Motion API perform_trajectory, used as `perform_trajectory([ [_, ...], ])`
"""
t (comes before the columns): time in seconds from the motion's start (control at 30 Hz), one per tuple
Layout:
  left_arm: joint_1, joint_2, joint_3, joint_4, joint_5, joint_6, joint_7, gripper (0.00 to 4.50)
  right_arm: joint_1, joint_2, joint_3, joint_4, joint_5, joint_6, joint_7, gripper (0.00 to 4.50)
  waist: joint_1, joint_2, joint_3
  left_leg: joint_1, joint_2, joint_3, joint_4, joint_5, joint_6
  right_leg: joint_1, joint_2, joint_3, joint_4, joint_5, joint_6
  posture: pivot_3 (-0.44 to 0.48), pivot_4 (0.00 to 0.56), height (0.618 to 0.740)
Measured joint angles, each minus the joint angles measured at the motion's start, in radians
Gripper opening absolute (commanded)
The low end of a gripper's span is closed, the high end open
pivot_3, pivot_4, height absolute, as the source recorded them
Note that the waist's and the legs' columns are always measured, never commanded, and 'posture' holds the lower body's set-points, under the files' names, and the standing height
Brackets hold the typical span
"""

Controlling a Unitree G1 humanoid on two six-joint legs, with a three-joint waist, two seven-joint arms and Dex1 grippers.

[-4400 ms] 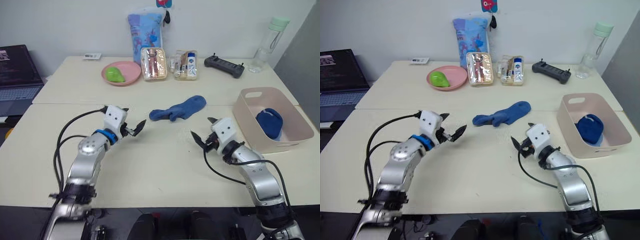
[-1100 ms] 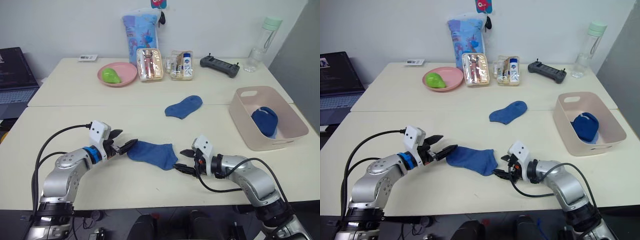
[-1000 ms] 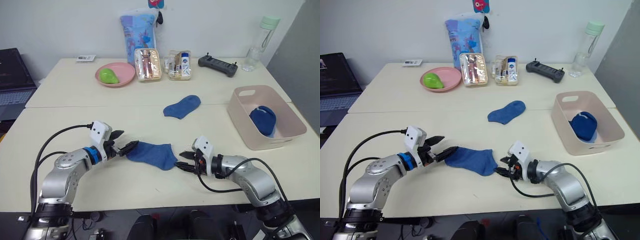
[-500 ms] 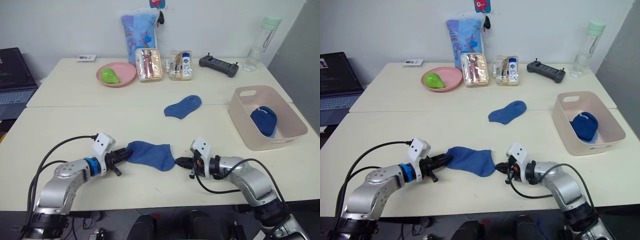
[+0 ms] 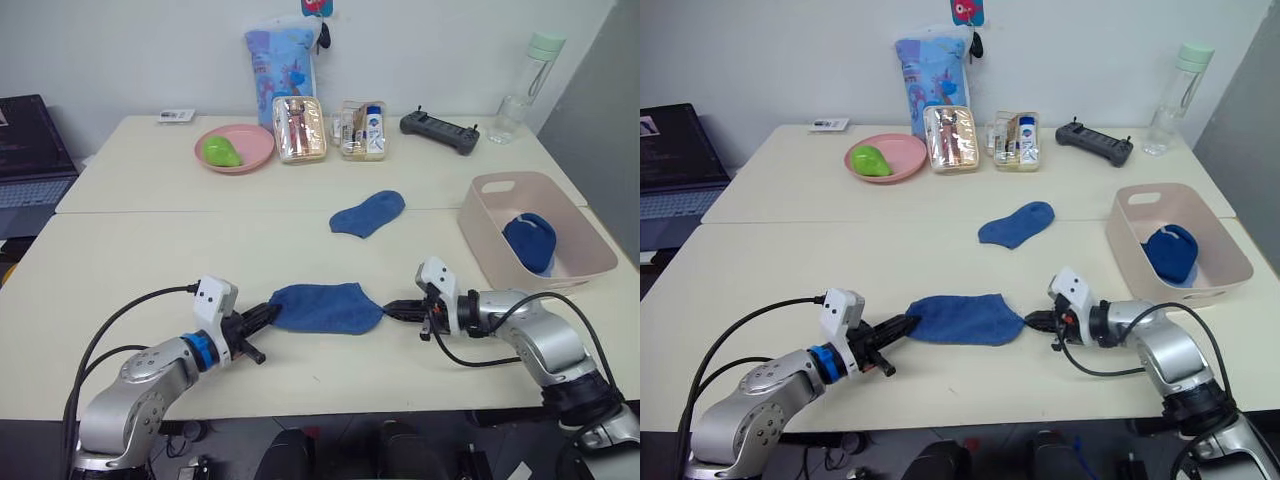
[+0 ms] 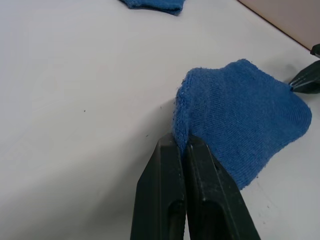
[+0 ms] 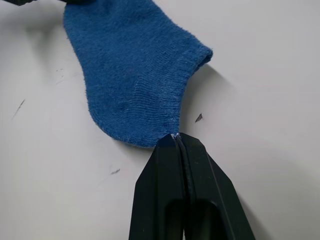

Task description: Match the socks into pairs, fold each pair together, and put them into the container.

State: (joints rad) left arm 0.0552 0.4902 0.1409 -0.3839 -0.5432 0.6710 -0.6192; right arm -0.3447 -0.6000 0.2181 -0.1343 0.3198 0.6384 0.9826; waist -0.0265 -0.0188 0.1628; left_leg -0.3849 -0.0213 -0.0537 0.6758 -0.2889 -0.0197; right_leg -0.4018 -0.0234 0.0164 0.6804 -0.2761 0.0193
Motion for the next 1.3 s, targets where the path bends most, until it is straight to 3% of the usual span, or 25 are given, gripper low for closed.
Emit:
perform_trajectory([
  [0.23,-0.009,0.000,-0.007,0.071,0.031,-0.025,-0.002,0.06,-0.004,0.022,0.002,0.004,0.000,-0.001,0.012,0.00,0.001,0.000,0.000,0.000,0.000,0.000,0.000,0.000,0.000,0.000,0.000,0.000,0.000,0.000,0.000,0.000,0.150,0.740],
  [0.37,-0.017,-0.005,-0.004,0.088,0.031,-0.035,-0.002,1.22,-0.001,0.034,0.001,0.003,0.005,-0.008,0.006,0.94,0.001,0.000,0.000,0.000,0.000,0.000,0.000,0.000,0.000,0.000,0.000,0.000,0.000,0.000,0.000,0.000,0.150,0.740],
  [0.6,-0.008,0.054,0.090,0.101,0.013,-0.051,-0.025,3.45,-0.005,0.032,-0.054,-0.011,0.023,-0.035,-0.011,3.41,0.000,0.000,0.000,0.000,0.000,0.000,0.000,0.000,0.000,-0.001,0.000,0.000,0.000,0.000,0.000,0.000,0.150,0.740],
  [0.63,-0.008,0.069,0.113,0.096,0.010,-0.055,-0.029,3.71,-0.014,0.048,-0.071,-0.019,0.038,-0.033,-0.022,3.42,0.000,0.000,0.000,0.000,0.000,0.000,0.000,0.000,0.000,-0.001,0.000,0.000,0.000,0.000,0.000,0.000,0.150,0.740],
  [0.7,-0.017,0.091,0.121,0.063,0.009,-0.083,-0.053,3.73,-0.035,0.098,-0.075,-0.031,0.046,-0.046,-0.045,3.30,0.000,0.000,0.000,0.000,0.000,0.000,0.000,0.000,0.000,-0.001,0.000,0.000,0.000,0.000,0.000,0.000,0.150,0.740],
  [0.77,-0.068,0.090,0.096,0.029,0.024,-0.142,-0.071,3.74,-0.044,0.176,-0.048,-0.031,0.017,-0.095,-0.092,2.77,0.002,0.000,0.000,0.000,0.000,0.000,0.000,0.000,0.000,0.000,0.000,0.000,0.000,0.000,0.000,0.000,0.150,0.740],
  [0.87,-0.142,0.058,0.035,0.016,0.084,-0.235,-0.061,3.13,-0.047,0.252,0.031,-0.022,-0.036,-0.168,-0.142,1.71,0.007,0.000,0.000,-0.001,-0.001,0.000,0.000,0.000,0.000,0.000,-0.001,0.000,-0.001,0.000,0.000,0.000,0.150,0.740],
  [1.03,-0.146,-0.016,-0.117,0.100,0.274,-0.420,0.000,1.56,-0.038,0.302,0.069,0.051,-0.139,-0.271,-0.230,0.02,0.006,0.000,0.000,0.000,-0.001,0.001,0.000,0.000,0.000,-0.001,-0.001,0.001,0.000,0.000,0.000,0.000,0.150,0.740],
  [1.2,-0.027,-0.072,-0.190,0.271,0.373,-0.574,0.031,0.06,0.056,0.309,0.113,0.139,-0.198,-0.357,-0.262,0.00,0.002,0.001,0.000,-0.001,-0.001,0.001,-0.001,0.000,0.000,-0.002,-0.001,0.001,0.000,0.000,0.000,0.000,0.150,0.740],
  [1.3,-0.020,-0.098,-0.169,0.284,0.365,-0.597,0.050,0.02,0.069,0.298,0.113,0.139,-0.210,-0.382,-0.264,0.00,0.002,0.000,0.000,0.002,0.000,0.000,-0.001,0.000,0.000,0.002,-0.001,0.000,0.000,0.000,-0.001,0.000,0.150,0.740],
])
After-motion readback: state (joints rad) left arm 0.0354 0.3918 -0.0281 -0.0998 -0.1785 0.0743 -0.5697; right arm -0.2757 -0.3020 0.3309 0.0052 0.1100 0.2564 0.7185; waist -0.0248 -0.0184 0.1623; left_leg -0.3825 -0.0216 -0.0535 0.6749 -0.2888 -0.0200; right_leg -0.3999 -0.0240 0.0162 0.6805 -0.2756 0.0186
